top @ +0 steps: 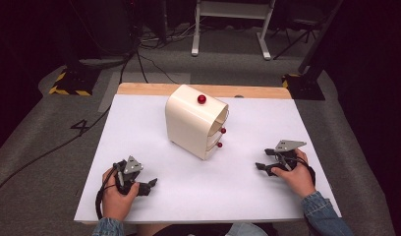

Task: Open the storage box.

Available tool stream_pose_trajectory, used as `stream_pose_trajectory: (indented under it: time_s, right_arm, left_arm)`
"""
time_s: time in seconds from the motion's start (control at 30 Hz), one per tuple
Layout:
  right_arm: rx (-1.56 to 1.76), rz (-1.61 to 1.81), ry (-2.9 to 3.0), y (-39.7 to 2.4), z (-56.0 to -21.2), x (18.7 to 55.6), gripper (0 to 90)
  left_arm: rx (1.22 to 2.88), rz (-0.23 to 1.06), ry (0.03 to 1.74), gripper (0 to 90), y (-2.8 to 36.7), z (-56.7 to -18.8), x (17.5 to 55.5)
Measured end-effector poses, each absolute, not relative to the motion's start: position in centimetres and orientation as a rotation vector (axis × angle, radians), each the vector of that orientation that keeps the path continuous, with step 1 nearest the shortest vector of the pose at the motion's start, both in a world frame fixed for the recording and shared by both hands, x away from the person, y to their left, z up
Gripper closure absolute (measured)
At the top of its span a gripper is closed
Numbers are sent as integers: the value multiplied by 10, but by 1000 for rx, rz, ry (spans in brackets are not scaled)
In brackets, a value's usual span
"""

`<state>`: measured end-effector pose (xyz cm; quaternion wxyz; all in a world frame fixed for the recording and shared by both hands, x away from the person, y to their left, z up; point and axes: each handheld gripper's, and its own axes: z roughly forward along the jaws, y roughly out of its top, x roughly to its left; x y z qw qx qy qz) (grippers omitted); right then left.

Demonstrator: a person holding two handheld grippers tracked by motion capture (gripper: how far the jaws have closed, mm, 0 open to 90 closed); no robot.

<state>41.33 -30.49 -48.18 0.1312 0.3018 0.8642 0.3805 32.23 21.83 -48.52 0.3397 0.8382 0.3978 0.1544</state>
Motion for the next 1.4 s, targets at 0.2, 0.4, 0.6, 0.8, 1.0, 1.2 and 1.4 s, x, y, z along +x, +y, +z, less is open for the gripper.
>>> stream_pose_trajectory:
  time_s: [0.2,0.4,0.6,0.8,1.0,1.2,1.4]
  right_arm:
    - [886,1209,2468,-304,-471,407,303]
    - [874,1280,2438,-295,-455,399,295]
    - [836,1385,2422,-271,-440,397,541]
    - [789,1445,2414,-251,-431,404,571]
    - [764,1463,2411,-238,-431,412,568]
    - [715,1482,2402,-224,-435,423,623]
    - [711,1490,2417,-214,-447,431,623]
  left_arm:
    - [2182,404,1035,155,218,-485,322]
    - [2180,406,1037,155,218,-485,322]
    - [2182,404,1040,155,218,-485,322]
    - [2179,393,1044,154,218,-485,322]
    - [2182,400,1037,154,218,-485,322]
    - [2182,410,1033,156,218,-485,322]
    - [2181,409,1034,156,218,-485,322]
